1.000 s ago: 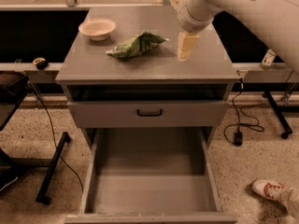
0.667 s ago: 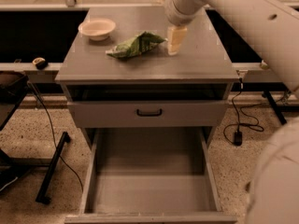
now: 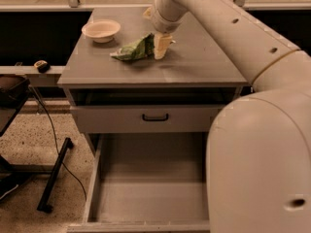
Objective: Place green jalapeno chip bag into middle drawer
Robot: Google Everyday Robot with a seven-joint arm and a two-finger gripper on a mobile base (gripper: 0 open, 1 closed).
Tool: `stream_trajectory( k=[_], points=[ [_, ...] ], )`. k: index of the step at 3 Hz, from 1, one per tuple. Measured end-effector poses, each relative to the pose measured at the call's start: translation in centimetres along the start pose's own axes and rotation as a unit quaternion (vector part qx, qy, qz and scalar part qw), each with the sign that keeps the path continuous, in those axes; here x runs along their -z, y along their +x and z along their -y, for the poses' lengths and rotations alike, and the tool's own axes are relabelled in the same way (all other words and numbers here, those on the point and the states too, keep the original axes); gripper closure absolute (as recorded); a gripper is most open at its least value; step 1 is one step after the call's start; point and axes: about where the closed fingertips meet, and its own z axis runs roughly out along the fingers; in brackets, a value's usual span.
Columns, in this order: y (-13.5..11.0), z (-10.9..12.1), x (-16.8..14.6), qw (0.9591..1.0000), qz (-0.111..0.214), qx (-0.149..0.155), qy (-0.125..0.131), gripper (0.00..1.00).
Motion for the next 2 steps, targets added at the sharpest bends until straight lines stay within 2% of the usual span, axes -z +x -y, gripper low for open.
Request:
stream_trajectory(
  k=[1, 2],
  points=[
    [-0.95, -0.48, -2.05, 0.9996, 0.019, -0.006, -0.017, 0.42],
    [-1.86, -0.65, -1.86, 0.9985, 0.050, -0.015, -0.014, 0.65]
  ],
)
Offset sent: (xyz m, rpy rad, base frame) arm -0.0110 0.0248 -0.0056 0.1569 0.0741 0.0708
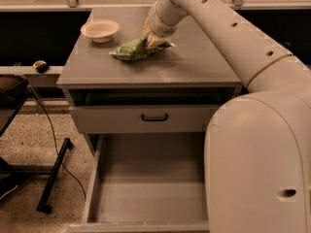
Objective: Place green jalapeno chip bag into middle drawer
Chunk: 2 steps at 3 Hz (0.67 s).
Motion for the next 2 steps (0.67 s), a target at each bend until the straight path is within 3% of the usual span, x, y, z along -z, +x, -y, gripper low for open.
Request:
stream_trajectory(
  k=[1, 2],
  points=[
    [-0.8, -0.3, 3.2, 0.9987, 0.039, -0.018, 0.027, 0.88],
    [0.0, -2.2, 9.1, 0.9955, 0.047, -0.056, 0.059, 1.00]
  ],
)
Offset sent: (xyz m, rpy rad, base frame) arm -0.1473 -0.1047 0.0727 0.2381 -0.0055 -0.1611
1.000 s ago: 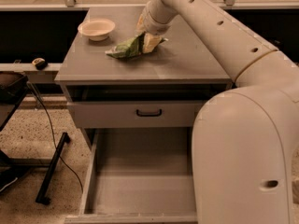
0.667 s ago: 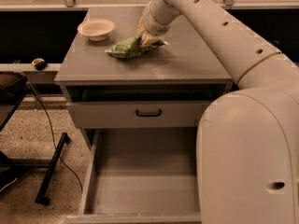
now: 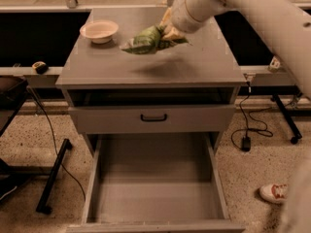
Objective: Place green jalapeno chip bag into middle drawer
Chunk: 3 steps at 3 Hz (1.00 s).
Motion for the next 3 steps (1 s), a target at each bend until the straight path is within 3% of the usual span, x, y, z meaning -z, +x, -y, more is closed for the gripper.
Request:
stream_trajectory(
  k=[1, 2, 3],
  points=[
    [0.8, -4.8, 2.4, 0.9982, -0.032, -0.034, -0.036, 1.00],
    [1.6, -10.7, 1.6, 0.9906, -0.067, -0.058, -0.105, 1.00],
    [2.0, -14.5, 1.9, 0.9811, -0.093, -0.073, -0.153, 1.00]
  ],
)
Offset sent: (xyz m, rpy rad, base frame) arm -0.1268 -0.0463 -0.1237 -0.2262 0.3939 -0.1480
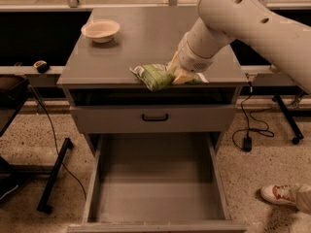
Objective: Place green jalapeno chip bag into middle drawer
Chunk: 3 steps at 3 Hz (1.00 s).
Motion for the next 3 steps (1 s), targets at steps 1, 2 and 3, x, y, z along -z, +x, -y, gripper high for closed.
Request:
stream_trajectory(
  k=[1, 2, 3],
  points=[
    [0.0, 0.0, 0.0, 1.0000, 0.000, 0.000, 0.000, 1.00],
    [1.1, 0.0, -0.2, 0.9996, -0.012, -0.021, -0.015, 1.00],
    [1.0, 0.1, 0.0, 0.9996, -0.012, -0.021, -0.015, 1.00]
  ],
)
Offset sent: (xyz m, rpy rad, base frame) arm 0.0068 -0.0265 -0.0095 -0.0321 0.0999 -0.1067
